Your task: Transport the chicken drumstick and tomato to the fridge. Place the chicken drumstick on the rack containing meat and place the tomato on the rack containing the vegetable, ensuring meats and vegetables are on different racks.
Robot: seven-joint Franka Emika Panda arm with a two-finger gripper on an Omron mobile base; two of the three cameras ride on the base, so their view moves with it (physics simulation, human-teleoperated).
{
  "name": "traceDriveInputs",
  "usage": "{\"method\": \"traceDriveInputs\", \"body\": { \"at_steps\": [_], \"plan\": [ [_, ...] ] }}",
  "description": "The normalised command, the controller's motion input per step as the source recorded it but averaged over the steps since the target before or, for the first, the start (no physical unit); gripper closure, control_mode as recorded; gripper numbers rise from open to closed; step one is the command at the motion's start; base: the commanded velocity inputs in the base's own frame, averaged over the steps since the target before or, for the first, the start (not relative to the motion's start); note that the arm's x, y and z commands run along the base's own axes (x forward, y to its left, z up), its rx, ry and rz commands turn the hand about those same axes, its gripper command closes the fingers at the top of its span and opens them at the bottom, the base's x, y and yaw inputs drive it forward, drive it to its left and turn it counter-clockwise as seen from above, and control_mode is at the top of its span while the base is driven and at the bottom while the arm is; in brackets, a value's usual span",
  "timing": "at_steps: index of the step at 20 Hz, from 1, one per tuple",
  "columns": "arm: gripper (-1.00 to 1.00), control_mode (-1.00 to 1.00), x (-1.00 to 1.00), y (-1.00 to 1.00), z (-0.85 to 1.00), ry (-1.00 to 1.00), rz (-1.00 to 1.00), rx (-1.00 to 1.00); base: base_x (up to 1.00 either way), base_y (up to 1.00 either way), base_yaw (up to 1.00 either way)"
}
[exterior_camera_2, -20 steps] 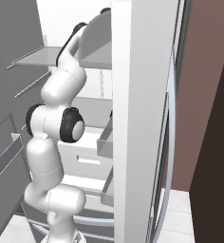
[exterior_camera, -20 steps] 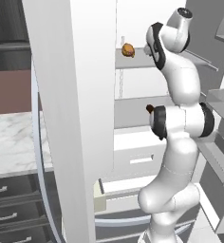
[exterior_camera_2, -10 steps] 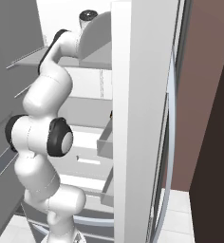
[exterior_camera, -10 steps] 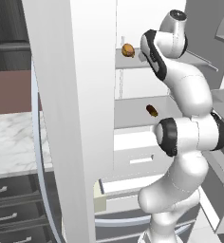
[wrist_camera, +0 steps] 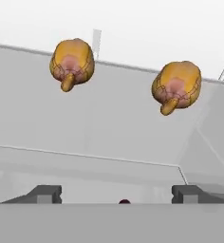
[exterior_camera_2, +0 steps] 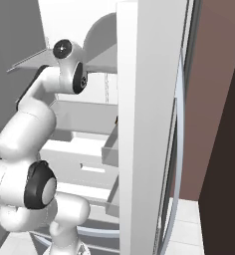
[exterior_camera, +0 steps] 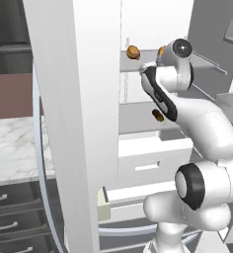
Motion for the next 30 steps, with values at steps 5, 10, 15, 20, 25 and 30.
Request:
{"method": "traceDriveInputs", "body": {
  "at_steps": [5,10,15,20,25,30],
  "plan": [
    [-1.0,-1.0,-1.0,0.03,0.25,0.2,-0.23,0.22,0.0,0.0,0.0],
    [-1.0,-1.0,-1.0,0.0,0.44,0.36,-0.18,0.21,0.0,0.0,0.0],
    [-1.0,-1.0,-0.87,0.0,0.16,0.22,-0.11,0.08,0.0,0.0,0.0],
    [-1.0,-1.0,-0.59,0.17,-0.2,0.0,0.02,-0.03,0.0,0.0,0.0],
    [-1.0,-1.0,-0.21,0.11,-0.03,0.19,0.11,0.0,0.0,0.0,0.0],
    [-1.0,-1.0,-0.43,0.0,-0.15,0.18,0.15,0.0,0.0,0.0,0.0]
  ]
}}
